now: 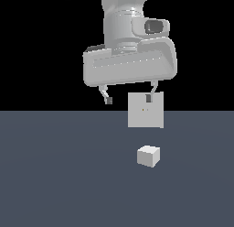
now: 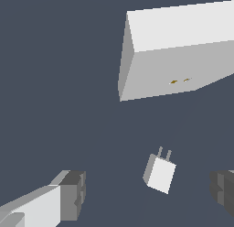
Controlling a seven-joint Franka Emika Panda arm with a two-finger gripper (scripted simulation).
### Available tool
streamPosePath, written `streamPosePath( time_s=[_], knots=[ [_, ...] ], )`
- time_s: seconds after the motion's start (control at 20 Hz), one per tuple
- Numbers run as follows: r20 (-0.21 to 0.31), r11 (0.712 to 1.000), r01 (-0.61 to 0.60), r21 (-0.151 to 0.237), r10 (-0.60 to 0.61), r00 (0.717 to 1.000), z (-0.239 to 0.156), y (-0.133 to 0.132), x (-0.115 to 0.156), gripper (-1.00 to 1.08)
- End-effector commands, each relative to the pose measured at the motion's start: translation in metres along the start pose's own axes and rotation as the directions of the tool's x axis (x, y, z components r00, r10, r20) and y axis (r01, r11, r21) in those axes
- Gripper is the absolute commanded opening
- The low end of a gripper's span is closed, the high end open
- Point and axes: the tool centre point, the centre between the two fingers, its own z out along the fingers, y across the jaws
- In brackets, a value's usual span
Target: Plug the charger into the wall socket.
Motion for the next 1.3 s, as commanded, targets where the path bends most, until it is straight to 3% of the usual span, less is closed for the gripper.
streamPosePath(
  time_s=[0.0,0.65,1.25],
  knots=[
    [-0.026,0.998,-0.058,-0.005,0.058,0.998,0.008,0.008,-0.006,1.0],
    [-0.131,0.957,-0.288,-0.016,0.284,0.95,0.044,0.036,-0.031,1.0],
    [-0.165,0.933,-0.36,-0.017,0.352,0.921,0.057,0.044,-0.039,1.0]
  ],
)
